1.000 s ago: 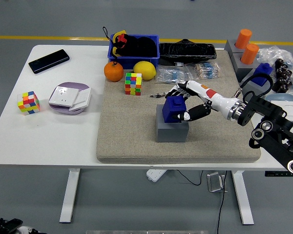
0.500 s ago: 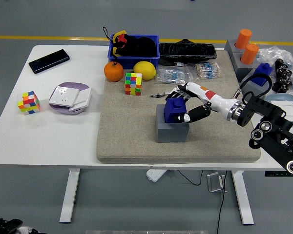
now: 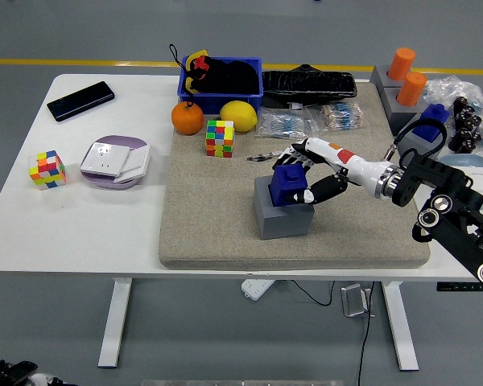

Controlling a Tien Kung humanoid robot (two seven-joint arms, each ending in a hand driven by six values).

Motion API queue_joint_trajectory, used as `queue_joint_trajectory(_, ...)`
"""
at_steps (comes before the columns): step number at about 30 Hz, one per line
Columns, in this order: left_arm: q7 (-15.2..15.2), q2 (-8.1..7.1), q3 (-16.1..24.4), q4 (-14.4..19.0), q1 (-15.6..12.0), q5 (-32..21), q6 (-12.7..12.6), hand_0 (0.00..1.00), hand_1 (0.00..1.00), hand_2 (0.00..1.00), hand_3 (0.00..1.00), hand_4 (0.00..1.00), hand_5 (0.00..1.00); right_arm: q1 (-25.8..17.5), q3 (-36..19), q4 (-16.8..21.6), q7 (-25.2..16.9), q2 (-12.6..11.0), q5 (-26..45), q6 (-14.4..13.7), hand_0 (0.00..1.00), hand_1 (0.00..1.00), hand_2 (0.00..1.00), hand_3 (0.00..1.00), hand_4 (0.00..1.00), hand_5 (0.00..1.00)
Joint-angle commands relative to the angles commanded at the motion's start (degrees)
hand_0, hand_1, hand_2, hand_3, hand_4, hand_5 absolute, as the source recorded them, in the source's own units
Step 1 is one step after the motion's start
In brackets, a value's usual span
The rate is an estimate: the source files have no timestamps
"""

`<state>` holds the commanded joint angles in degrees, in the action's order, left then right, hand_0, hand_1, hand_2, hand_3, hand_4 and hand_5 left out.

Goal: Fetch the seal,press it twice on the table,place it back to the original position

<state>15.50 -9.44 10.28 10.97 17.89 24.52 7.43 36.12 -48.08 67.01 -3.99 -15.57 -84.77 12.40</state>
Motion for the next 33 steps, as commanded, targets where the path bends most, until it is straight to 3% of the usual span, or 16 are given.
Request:
queue_joint_trajectory(5, 0.1, 0.03, 0.2, 0.0, 0.0, 0.2, 0.0, 0.72, 0.691, 0.68, 0.749, 0.683, 0.252, 0.3, 0.6, -0.7, -0.4, 0.2, 0.3, -1.1, 0.483, 0.372, 0.363, 0.394, 0.668, 0.002)
queue_joint_trajectory(6, 0.1, 0.04, 0.2, 0.0, -0.1, 0.3, 0.0, 0.719, 0.691, 0.68, 0.749, 0.683, 0.252, 0.3, 0.8, -0.9, -0.5, 0.3, 0.6, -1.2, 0.514, 0.395, 0.394, 0.462, 0.707, 0.002)
queue_joint_trajectory(11, 0.2, 0.08, 0.3, 0.0, -0.1, 0.3, 0.0, 0.719, 0.691, 0.68, 0.749, 0.683, 0.252, 0.5, 1.5, -1.4, -0.5, 0.4, 1.5, -1.2, 0.514, 0.395, 0.394, 0.462, 0.707, 0.002)
queue_joint_trajectory(12, 0.1, 0.1, 0.2, 0.0, -0.1, 0.3, 0.0, 0.72, 0.691, 0.68, 0.749, 0.684, 0.253, 0.5, 1.6, -1.5, -0.5, 0.4, 1.7, -1.1, 0.654, 0.633, 0.642, 0.7, 0.893, 0.002)
queue_joint_trajectory(17, 0.1, 0.12, 0.1, 0.0, 0.0, 0.1, 0.0, 0.72, 0.691, 0.68, 0.749, 0.684, 0.253, 0.6, 1.7, -1.5, -0.8, 0.5, 2.5, -0.5, 0.654, 0.633, 0.642, 0.7, 0.893, 0.002)
queue_joint_trajectory(18, 0.1, 0.11, 0.1, 0.0, 0.0, 0.1, 0.0, 0.719, 0.691, 0.68, 0.749, 0.686, 0.254, 0.6, 1.7, -1.5, -0.8, 0.5, 2.6, -0.5, 0.739, 0.759, 0.764, 0.791, 0.961, 0.002)
queue_joint_trajectory(29, 0.1, 0.09, 0.1, 0.0, 0.0, 0.1, 0.1, 0.718, 0.691, 0.68, 0.749, 0.687, 0.256, 0.7, 1.7, -1.5, -1.0, 0.5, 2.8, -0.1, 0.763, 0.793, 0.798, 0.819, 0.998, 0.002)
queue_joint_trajectory(30, 0.1, 0.1, 0.1, 0.0, 0.0, 0.1, 0.1, 0.72, 0.691, 0.68, 0.749, 0.687, 0.255, 0.7, 1.7, -1.5, -1.1, 0.5, 2.7, -0.1, 0.773, 0.808, 0.808, 0.825, 0.998, 0.044)
queue_joint_trajectory(33, 0.1, 0.1, 0.1, 0.0, 0.0, 0.1, 0.1, 0.72, 0.691, 0.68, 0.749, 0.687, 0.255, 0.6, 1.6, -1.5, -1.2, 0.5, 2.7, -0.2, 0.773, 0.808, 0.808, 0.825, 0.998, 0.044)
